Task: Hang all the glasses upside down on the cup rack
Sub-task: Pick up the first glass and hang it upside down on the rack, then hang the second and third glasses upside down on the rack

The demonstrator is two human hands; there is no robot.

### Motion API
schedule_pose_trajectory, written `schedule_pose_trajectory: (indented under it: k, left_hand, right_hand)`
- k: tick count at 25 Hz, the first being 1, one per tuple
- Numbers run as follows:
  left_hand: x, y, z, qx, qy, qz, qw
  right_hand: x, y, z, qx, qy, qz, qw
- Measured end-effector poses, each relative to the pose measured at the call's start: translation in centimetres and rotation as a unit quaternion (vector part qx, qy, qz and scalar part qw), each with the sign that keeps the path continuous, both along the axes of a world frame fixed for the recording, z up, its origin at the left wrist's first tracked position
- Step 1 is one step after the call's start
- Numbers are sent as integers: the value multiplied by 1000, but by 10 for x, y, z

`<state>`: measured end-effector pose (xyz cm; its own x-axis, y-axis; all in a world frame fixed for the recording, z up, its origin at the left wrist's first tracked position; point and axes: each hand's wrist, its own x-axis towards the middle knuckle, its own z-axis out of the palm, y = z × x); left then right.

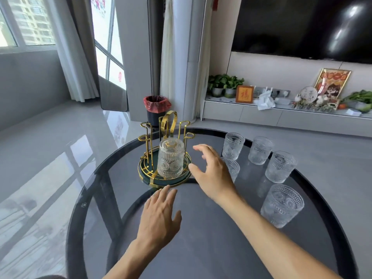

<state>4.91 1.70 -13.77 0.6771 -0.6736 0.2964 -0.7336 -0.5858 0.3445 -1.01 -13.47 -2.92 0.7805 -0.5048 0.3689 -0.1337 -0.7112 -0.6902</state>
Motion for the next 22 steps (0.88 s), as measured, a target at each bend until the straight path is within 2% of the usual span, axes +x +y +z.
schedule_pose_trajectory:
  k: [3,5,8,9,11,13,16,17,18,20,21,22]
  left_hand:
    - [-22,-41,17,-67,41,-46,996]
    - [-30,-78,35,-92,47,-69,992]
    - [-42,-128,50,-31,-29,-65,997]
    - [-42,-141,51,-10,-27,-49,998]
    - [-36,-162,51,-7,35,-21,999]
    - [-28,-175,53,-58,123,-12,991]
    - [-32,-175,60,-131,170,-4,977]
    - [-38,-168,61,-168,177,-1,970]
    - [-46,-159,61,-212,193,-1,958]
    - [-57,-141,64,-297,246,-9,923]
    - [-60,-132,66,-323,268,-16,908]
    - [-63,-124,69,-339,284,-28,896]
  right_hand:
    - [-54,-21,-31,94,-25,-118,988]
    - [-83,-31,-50,144,-19,-155,977]
    - [-116,-39,-68,203,13,-152,967]
    - [-123,-41,-71,215,26,-146,965]
    - [-133,-46,-76,243,48,-132,960]
    - [-137,-50,-77,260,65,-119,956]
    - [-137,-50,-76,300,56,-111,946]
    - [-134,-47,-74,347,20,-119,930]
    - [-130,-45,-72,424,-34,-132,895]
    - [-119,-42,-63,611,-135,-127,770]
    - [-113,-40,-59,679,-154,-100,711]
    - [-107,-37,-53,722,-155,-66,671]
